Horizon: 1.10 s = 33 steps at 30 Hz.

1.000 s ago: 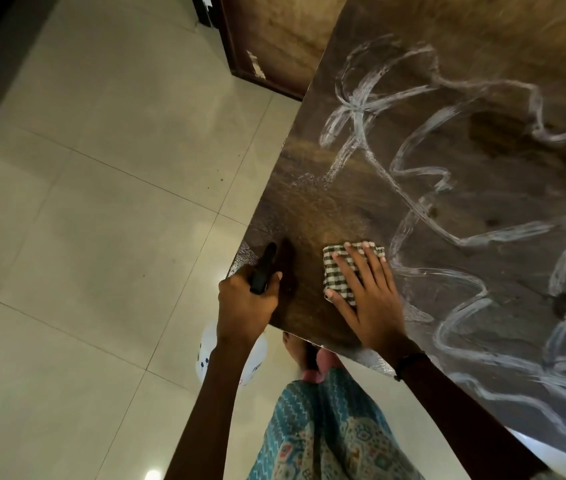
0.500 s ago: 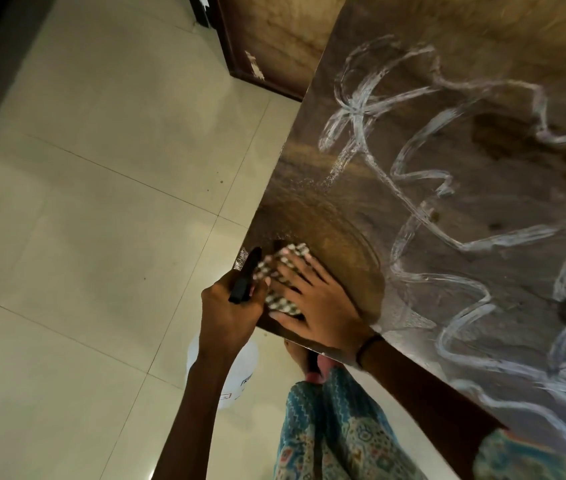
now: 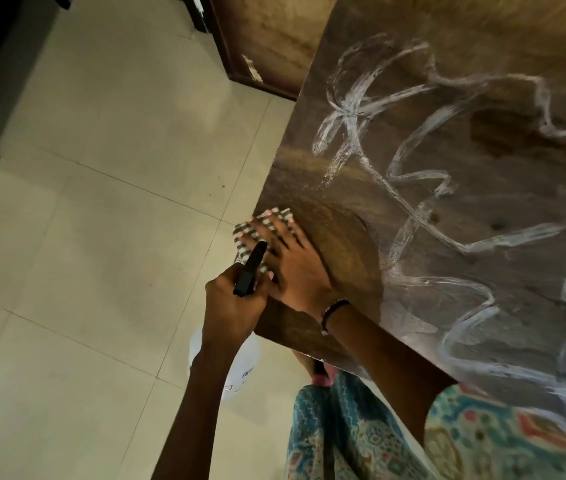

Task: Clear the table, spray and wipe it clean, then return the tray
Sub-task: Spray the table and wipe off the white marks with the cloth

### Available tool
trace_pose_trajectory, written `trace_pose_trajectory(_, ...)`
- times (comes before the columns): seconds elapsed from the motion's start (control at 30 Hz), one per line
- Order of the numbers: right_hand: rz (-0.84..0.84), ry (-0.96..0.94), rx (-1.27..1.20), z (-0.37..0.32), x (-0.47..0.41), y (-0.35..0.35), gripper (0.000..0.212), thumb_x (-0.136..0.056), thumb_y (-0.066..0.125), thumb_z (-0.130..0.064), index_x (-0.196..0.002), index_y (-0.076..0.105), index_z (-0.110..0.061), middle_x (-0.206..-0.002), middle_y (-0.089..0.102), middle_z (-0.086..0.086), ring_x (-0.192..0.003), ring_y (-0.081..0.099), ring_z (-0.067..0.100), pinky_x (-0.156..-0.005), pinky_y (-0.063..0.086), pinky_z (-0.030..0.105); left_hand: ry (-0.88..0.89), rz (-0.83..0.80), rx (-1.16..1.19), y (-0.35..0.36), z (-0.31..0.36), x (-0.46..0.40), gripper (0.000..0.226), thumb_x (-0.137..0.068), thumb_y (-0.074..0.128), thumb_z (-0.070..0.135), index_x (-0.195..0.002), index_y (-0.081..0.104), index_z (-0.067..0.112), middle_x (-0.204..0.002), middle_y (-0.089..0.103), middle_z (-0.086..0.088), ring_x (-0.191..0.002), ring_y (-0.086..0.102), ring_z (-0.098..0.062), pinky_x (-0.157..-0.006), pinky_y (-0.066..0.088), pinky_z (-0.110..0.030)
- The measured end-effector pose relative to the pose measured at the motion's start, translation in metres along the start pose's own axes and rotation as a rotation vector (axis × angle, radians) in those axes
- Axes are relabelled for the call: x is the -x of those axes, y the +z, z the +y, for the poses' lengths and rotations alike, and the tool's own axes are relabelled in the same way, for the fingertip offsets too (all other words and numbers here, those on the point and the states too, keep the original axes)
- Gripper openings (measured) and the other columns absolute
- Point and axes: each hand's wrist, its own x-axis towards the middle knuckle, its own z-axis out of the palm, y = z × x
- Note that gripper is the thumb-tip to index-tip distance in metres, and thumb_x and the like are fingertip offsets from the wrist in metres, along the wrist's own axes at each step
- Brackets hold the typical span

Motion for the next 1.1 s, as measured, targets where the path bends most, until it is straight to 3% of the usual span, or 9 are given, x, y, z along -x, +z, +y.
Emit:
trace_pose_trajectory(0.1, -0.021, -0.117, -0.005, 0.011, 0.053, 0.005, 0.054, -0.095, 0.038, -0.052, -0.141, 0.044, -0.025, -0.154, 0.033, 0.005, -0.147, 0.018, 0.026, -0.119, 0.018, 0.048, 0.013, -0.034, -0.009, 0.003, 0.008, 0.000, 0.011, -0.081, 0.070, 0.018, -0.082, 0.064, 0.009, -0.065, 0.061, -0.001, -0.061, 0.053, -0.019, -0.054, 0.039, -0.009)
trace_pose_trajectory(0.2, -0.023, -0.087, 0.033, 0.052, 0.103, -0.001, 0.060, -0.095, 0.038, -0.055, -0.149, 0.028, -0.030, -0.159, 0.018, -0.002, -0.149, 0.011, 0.022, -0.121, 0.011, 0.045, -0.004, -0.039, -0.017, 0.013, 0.019, -0.001, 0.020, -0.081, 0.071, 0.021, -0.092, 0.068, 0.004, -0.070, 0.061, 0.001, -0.070, 0.057, -0.018, -0.068, 0.042, -0.020)
trace_pose_trajectory(0.3, 0.032, 0.129, 0.031, 0.092, 0.111, -0.016, 0.063, -0.094, 0.038, -0.055, -0.150, 0.024, -0.031, -0.159, 0.019, 0.000, -0.148, 0.012, 0.022, -0.120, 0.012, 0.046, -0.003, -0.058, -0.018, 0.027, 0.033, -0.004, 0.018, -0.081, 0.071, 0.023, -0.090, 0.069, 0.007, -0.071, 0.061, 0.002, -0.073, 0.059, -0.018, -0.073, 0.041, -0.022)
trace_pose_trajectory(0.4, 0.108, 0.378, 0.008, 0.104, 0.093, -0.027, 0.061, -0.095, 0.037, -0.054, -0.150, 0.028, -0.027, -0.158, 0.022, 0.002, -0.148, 0.013, 0.024, -0.120, 0.011, 0.046, 0.030, -0.089, -0.094, 0.041, 0.047, -0.007, 0.020, -0.082, 0.070, 0.027, -0.088, 0.068, 0.007, -0.074, 0.062, -0.002, -0.071, 0.058, -0.018, -0.060, 0.039, -0.016)
trace_pose_trajectory(0.5, 0.167, 0.507, -0.019, 0.098, 0.081, -0.028, 0.061, -0.096, 0.035, -0.054, -0.150, 0.026, -0.028, -0.159, 0.019, 0.000, -0.148, 0.011, 0.024, -0.121, 0.007, 0.044, 0.055, -0.092, -0.106, 0.055, 0.057, -0.011, 0.025, -0.081, 0.071, 0.026, -0.087, 0.068, 0.002, -0.080, 0.069, -0.013, -0.075, 0.065, -0.027, -0.065, 0.042, -0.020)
trace_pose_trajectory(0.67, 0.158, 0.462, -0.025, 0.102, 0.086, -0.029, 0.061, -0.097, 0.036, -0.054, -0.151, 0.021, -0.030, -0.160, 0.017, -0.001, -0.149, 0.006, 0.021, -0.121, 0.007, 0.043, 0.026, -0.068, -0.113, 0.068, 0.068, -0.015, 0.027, -0.081, 0.071, 0.025, -0.086, 0.067, -0.001, -0.081, 0.070, -0.018, -0.075, 0.068, -0.033, -0.063, 0.045, -0.024)
trace_pose_trajectory(0.8, 0.177, 0.452, -0.043, 0.104, 0.086, -0.029, 0.061, -0.096, 0.040, -0.052, -0.150, 0.025, -0.028, -0.160, 0.019, 0.000, -0.149, 0.008, 0.022, -0.121, 0.010, 0.045, -0.039, -0.063, -0.101, 0.067, 0.070, -0.020, 0.032, -0.078, 0.073, 0.029, -0.092, 0.067, 0.001, -0.090, 0.071, -0.016, -0.087, 0.067, -0.031, -0.079, 0.051, -0.030)
trace_pose_trajectory(0.97, 0.152, 0.448, -0.024, 0.106, 0.087, -0.027, 0.061, -0.097, 0.037, -0.053, -0.151, 0.023, -0.028, -0.161, 0.016, -0.001, -0.149, 0.007, 0.022, -0.121, 0.009, 0.045, -0.090, 0.015, -0.132, 0.061, 0.075, -0.026, 0.041, -0.075, 0.075, 0.034, -0.084, 0.064, -0.004, -0.079, 0.065, -0.019, -0.077, 0.064, -0.034, -0.065, 0.043, -0.027)
trace_pose_trajectory(1.1, 0.149, 0.441, -0.017, 0.107, 0.088, -0.028, 0.062, -0.097, 0.037, -0.053, -0.152, 0.023, -0.027, -0.161, 0.015, -0.001, -0.149, 0.006, 0.022, -0.120, 0.011, 0.047, -0.087, -0.035, -0.080, 0.055, 0.076, -0.030, 0.031, -0.075, 0.077, 0.030, -0.080, 0.066, 0.002, -0.073, 0.062, -0.009, -0.069, 0.059, -0.023, -0.068, 0.041, -0.024)
